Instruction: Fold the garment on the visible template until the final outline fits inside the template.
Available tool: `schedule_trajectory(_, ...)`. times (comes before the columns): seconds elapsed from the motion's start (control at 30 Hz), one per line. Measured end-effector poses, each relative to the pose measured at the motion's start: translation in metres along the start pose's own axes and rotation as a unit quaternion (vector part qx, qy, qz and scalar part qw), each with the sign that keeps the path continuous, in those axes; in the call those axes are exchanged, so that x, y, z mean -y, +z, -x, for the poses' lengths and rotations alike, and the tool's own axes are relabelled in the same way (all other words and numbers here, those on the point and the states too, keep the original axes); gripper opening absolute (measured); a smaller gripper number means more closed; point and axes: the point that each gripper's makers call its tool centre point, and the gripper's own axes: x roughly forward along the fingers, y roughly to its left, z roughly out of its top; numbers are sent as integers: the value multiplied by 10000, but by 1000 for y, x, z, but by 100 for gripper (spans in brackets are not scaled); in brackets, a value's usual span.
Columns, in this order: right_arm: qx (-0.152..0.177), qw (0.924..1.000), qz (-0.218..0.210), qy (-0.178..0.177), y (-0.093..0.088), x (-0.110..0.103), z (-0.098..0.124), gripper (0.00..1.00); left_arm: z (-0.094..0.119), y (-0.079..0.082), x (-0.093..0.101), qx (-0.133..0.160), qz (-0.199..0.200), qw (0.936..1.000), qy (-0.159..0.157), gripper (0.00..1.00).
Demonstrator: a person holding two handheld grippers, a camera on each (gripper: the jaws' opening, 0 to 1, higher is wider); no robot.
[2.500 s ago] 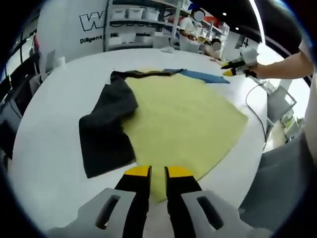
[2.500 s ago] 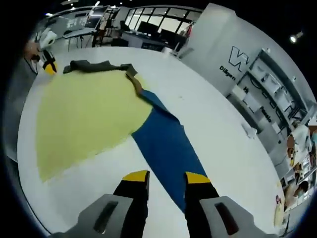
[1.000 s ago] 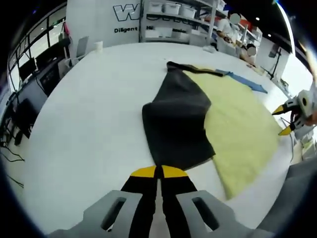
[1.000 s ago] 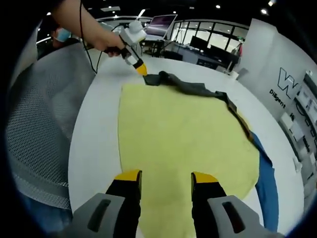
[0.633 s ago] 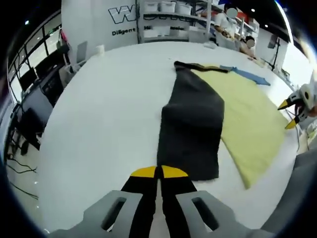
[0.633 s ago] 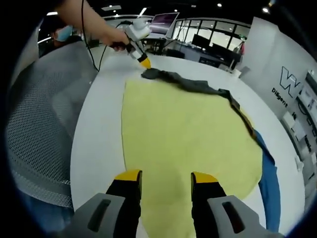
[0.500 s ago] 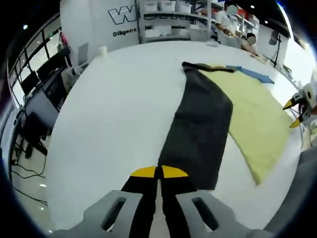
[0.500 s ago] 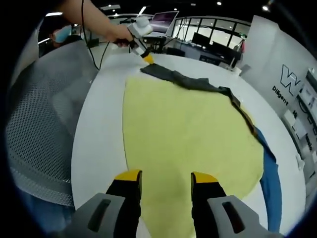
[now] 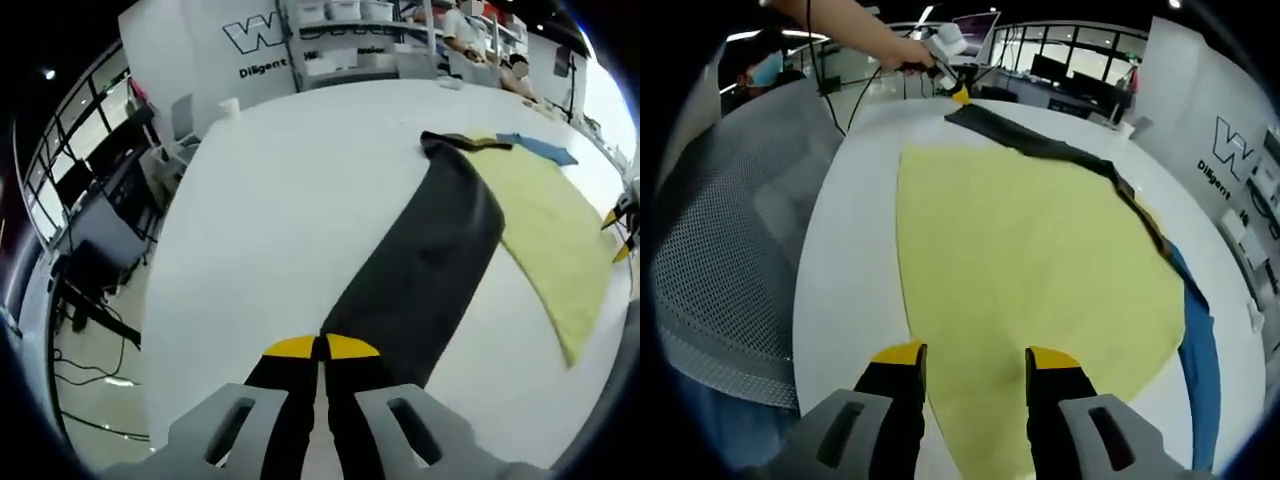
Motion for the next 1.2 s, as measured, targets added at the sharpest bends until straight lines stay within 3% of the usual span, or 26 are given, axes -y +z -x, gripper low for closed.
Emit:
schedule_trajectory(0.37, -40, 9999, -111, 63, -4, -3, -1, 34, -3, -9, -43, -146, 12, 9995, 272, 2)
schedule_trajectory(0.9, -101, 9997, -157, 133, -5, -3, -1, 33, -37, 35, -93, -104, -544, 9977, 394, 2)
schedule_trajectory(1.2, -96, 9996, -174, 195, -4, -3, -2, 34, -46, 48, -91, -182, -827, 9955, 422, 2)
